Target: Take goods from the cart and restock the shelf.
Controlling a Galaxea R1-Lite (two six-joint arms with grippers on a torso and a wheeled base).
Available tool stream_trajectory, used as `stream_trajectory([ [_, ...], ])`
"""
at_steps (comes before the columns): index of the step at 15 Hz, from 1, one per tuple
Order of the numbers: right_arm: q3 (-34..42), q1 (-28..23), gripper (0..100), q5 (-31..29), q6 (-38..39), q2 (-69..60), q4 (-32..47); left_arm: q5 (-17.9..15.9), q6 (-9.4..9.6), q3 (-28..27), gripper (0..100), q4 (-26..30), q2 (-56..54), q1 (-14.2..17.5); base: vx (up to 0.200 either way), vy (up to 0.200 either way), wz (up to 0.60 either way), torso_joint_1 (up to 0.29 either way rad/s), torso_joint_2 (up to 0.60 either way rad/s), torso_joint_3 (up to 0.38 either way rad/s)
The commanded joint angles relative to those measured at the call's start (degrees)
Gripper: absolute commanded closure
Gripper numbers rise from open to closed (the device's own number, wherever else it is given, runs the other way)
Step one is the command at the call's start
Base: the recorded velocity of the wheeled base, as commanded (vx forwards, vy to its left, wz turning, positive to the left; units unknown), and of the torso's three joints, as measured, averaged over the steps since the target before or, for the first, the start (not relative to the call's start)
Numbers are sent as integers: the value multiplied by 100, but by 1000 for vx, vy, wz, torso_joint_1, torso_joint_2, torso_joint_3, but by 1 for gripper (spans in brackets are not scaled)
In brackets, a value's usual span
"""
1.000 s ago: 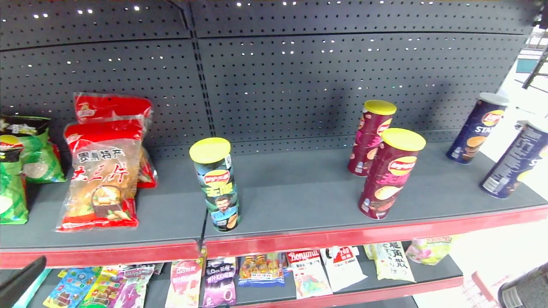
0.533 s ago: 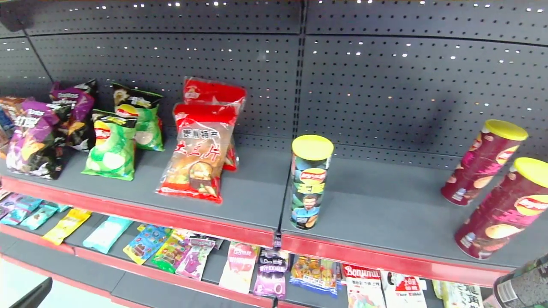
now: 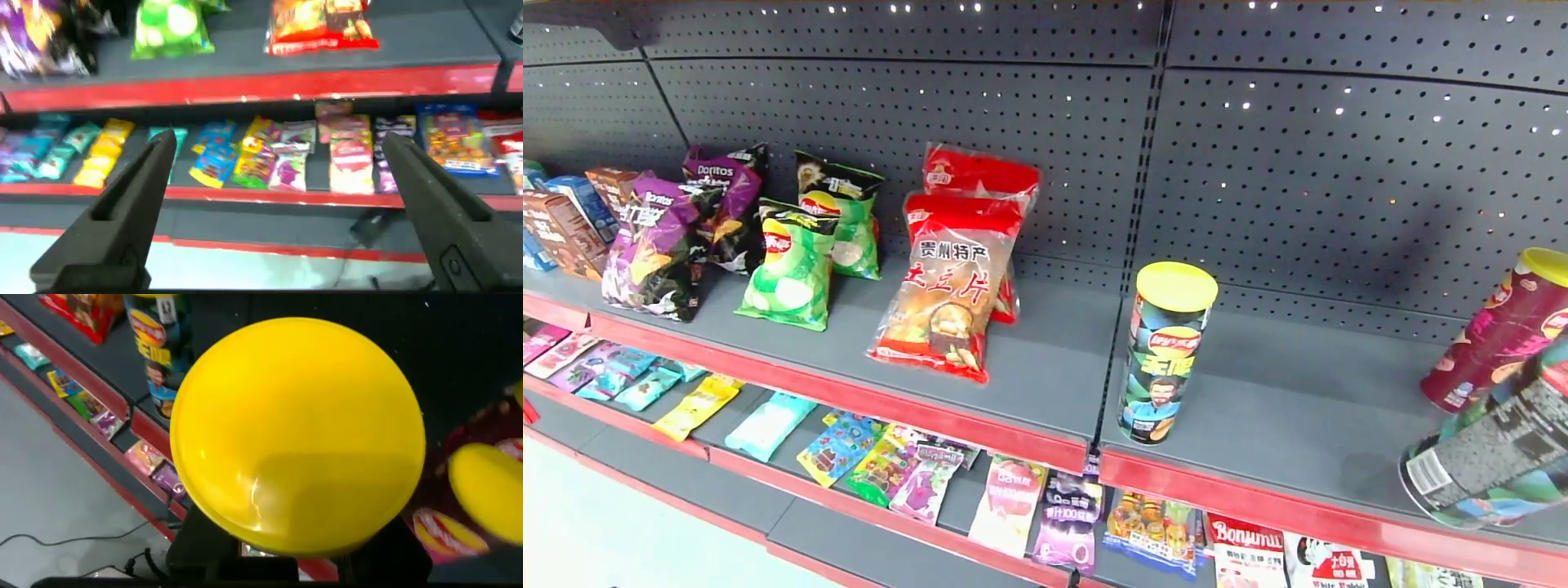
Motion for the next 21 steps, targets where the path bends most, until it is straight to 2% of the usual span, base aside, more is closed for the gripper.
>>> stream_trajectory([
  [1,-534,481,100,100,27,1228,-222,69,-941,273,0,278,-862,26,0,0,0,0,0,0],
  [2,-473,507,100,100,36,1430,-512,60,-1038,308,0,437,-1038,34,0,0,0,0,0,0],
  [3,-403,507,100,100,53,1702,-917,-28,-1055,422,0,621,-1372,-1,0,0,0,0,0,0],
  [4,-271,507,100,100,36,2230,-1681,-265,-792,853,0,472,-1662,-80,0,0,0,0,0,0],
  [5,-288,516,100,100,27,2511,-2007,-265,-660,1178,0,-117,-1653,-80,0,0,0,0,0,0],
  [6,-341,525,100,91,27,2678,-2094,-239,-625,1494,0,-495,-1653,-80,0,0,0,0,0,0],
  [7,-534,542,100,74,9,3021,-2156,262,-774,1617,0,-504,-1715,-1,0,0,0,0,0,0],
  [8,-631,542,100,74,1,3188,-2156,341,-932,1600,0,-460,-1803,131,0,0,0,0,0,0],
  [11,-842,534,100,74,9,3557,-2165,297,-915,1617,0,-521,-1996,140,0,0,0,0,0,0],
  [13,-1246,542,100,82,9,4084,-2174,341,-915,1617,0,-521,-2031,149,0,0,0,0,0,0],
  [15,-1352,542,100,74,9,4304,-2411,333,-915,1617,0,-521,-2031,149,0,0,0,0,0,0],
  [16,-1387,534,100,65,1,4550,-2806,289,-862,1617,0,-521,-2040,149,0,0,0,0,0,0],
  [17,-1422,534,100,65,1,4638,-2859,245,-792,1617,0,-521,-2040,149,0,0,0,0,0,0],
  [21,-1624,534,100,74,-8,4963,-2877,245,-844,1617,0,-513,-2040,149,0,0,0,0,0,0],
])
